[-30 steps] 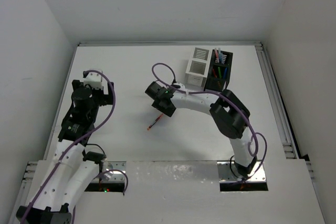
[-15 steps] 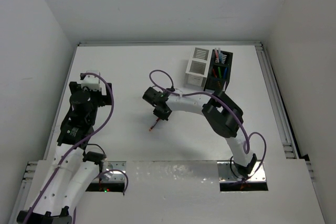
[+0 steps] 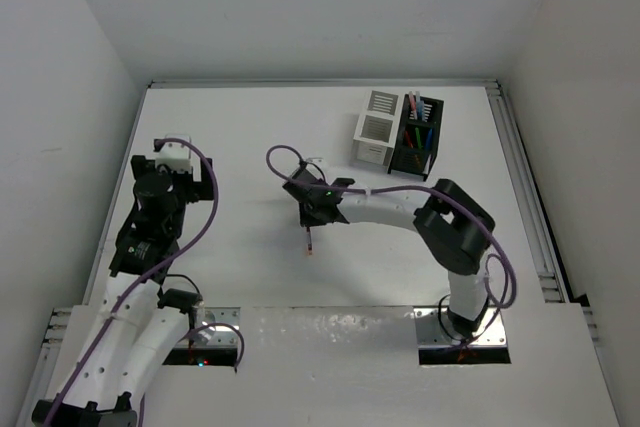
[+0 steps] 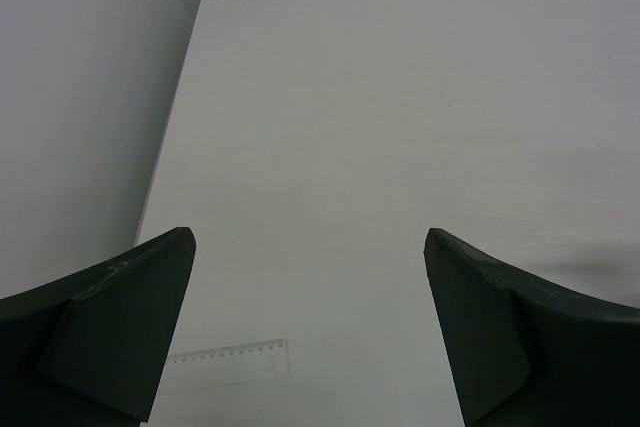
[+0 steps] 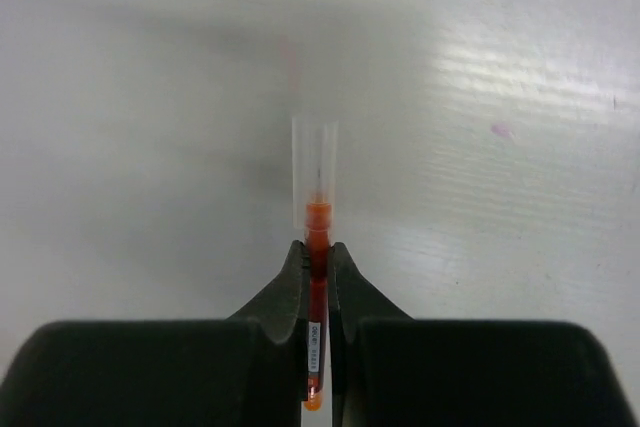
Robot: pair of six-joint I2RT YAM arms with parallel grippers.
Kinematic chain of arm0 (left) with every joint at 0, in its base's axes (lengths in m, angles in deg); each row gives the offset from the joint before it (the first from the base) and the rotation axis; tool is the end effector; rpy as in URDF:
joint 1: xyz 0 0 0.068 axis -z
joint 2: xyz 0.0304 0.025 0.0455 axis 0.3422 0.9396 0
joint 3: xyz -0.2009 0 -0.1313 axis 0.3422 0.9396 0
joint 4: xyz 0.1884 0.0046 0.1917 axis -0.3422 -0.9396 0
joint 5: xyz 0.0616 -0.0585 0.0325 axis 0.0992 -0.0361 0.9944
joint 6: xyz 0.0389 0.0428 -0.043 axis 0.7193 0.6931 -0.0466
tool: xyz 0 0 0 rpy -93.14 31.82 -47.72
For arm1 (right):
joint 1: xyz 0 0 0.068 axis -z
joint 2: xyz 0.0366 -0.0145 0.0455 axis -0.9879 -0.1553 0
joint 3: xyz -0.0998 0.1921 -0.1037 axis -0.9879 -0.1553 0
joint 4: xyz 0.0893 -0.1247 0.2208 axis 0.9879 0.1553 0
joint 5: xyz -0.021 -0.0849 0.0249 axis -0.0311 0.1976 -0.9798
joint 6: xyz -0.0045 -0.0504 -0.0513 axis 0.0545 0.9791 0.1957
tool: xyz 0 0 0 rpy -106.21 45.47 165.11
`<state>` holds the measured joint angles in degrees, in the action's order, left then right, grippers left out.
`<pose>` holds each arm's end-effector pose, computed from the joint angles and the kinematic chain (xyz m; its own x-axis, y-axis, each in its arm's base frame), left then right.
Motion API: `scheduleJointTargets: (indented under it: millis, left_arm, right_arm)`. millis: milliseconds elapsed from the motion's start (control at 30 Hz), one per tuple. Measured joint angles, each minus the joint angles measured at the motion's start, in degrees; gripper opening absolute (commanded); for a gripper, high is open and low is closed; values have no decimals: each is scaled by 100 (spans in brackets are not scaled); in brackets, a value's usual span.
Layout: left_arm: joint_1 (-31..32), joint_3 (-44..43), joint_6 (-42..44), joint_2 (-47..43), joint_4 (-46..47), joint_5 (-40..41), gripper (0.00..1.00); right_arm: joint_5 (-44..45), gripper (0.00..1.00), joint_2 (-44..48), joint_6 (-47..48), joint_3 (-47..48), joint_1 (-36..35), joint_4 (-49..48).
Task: Sort the stationery into containers
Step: Pick up the pen from the center of the board, then place the pen in the storage box.
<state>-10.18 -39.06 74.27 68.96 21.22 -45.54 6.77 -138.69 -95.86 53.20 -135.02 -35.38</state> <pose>0.2040 -0.0163 0.2881 -0.2717 0.2258 -0.9355 -0.0879 0.9622 0.2577 0.2500 0.3112 0.0928 -0.8514 0.1474 -0.5034 0.0345 0.9733 0.2268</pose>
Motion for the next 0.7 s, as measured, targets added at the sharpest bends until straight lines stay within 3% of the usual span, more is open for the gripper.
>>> scheduleJointTargets:
  millis: [167,300,500,700]
  left_arm:
    - [-17,-2,-22,118,-4,-68,97]
    - [-31,-4,-26,210,-20,-214,97]
    - [-94,-87,-17,378,-157,-385,97]
    - [-96,-98,20,503,-221,-487,97]
  right_arm:
    - [-372,0,1152,1707,-20,26,-610]
    - [-518,0,1971,3047,297,457,-1161]
    - [-26,0,2245,5051,511,1985,-2581]
    - [238,0,1572,5908,640,3659,-3477]
